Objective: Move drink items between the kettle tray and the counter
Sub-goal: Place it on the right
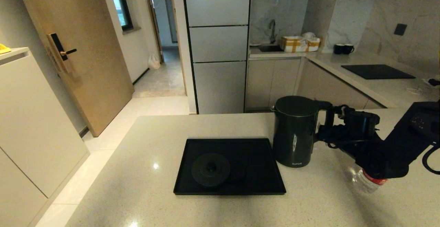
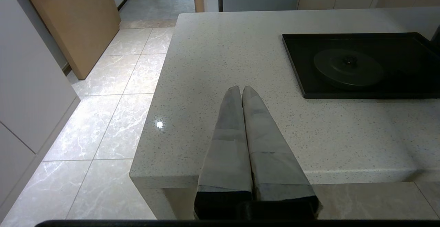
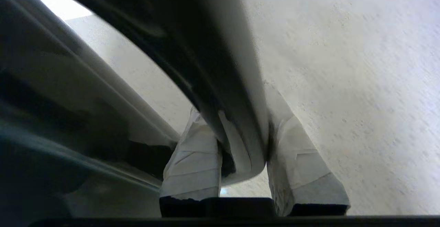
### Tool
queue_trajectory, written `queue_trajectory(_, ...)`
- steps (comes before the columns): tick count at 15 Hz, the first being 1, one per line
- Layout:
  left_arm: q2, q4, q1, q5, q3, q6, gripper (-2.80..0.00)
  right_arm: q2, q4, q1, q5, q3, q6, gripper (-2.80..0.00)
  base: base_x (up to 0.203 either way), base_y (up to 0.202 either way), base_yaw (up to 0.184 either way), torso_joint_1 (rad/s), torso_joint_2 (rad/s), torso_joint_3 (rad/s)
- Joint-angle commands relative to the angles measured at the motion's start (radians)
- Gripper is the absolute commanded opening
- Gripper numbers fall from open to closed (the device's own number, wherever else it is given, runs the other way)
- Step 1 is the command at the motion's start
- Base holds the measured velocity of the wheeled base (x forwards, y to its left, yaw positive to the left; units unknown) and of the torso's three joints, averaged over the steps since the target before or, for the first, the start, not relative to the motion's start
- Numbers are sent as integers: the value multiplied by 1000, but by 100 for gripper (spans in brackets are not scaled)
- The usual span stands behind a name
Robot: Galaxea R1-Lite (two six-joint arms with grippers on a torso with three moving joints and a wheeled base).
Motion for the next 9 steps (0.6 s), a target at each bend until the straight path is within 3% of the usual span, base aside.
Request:
queue_trajectory(1, 0, 1, 0, 0, 0, 0, -280, 38, -2, 1, -6, -7, -9, -280, 0, 0, 0, 0, 0, 0)
queue_trajectory(9, 0, 1, 0, 0, 0, 0, -280, 77, -10, 4, -15, -16, -18, -280, 0, 0, 0, 0, 0, 0)
